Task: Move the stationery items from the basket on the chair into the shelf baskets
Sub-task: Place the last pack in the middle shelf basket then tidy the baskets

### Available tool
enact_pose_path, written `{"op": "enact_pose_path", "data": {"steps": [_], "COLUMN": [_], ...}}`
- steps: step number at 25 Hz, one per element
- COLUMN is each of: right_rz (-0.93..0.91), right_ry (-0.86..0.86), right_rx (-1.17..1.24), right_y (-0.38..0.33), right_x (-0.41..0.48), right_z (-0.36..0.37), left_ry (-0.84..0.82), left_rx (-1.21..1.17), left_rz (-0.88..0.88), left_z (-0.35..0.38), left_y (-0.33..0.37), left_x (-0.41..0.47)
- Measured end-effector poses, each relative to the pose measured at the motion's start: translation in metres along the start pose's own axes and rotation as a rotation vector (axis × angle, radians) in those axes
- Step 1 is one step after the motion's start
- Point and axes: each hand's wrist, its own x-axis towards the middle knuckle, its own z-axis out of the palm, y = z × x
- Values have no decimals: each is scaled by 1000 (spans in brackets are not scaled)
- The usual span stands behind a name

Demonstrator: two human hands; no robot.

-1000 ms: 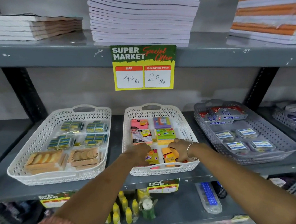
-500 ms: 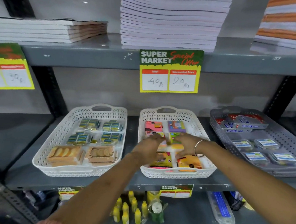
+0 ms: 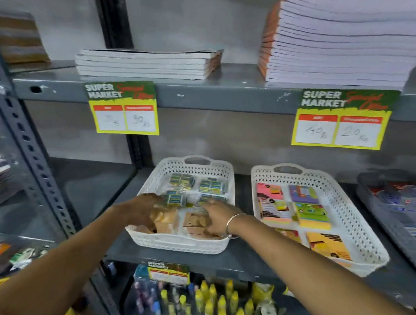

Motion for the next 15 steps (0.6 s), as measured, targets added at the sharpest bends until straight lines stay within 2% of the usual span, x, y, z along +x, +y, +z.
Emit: {"op": "enact_pose_path", "data": {"steps": [5, 9, 15], "right_rz": [37, 55, 73], "right_ry": [-8, -5, -20], "right_rx": [-18, -26, -43], "right_y": [4, 5, 4], "right_x": [2, 4, 4], "right_z": [16, 19, 18], "left_ry": [-24, 28, 56], "left_rx": [-72, 58, 43], "left_rz": [28, 132, 163], "left_z": [13, 16, 19], "left_y": [-15, -13, -13], "left_x": [5, 12, 20]}}
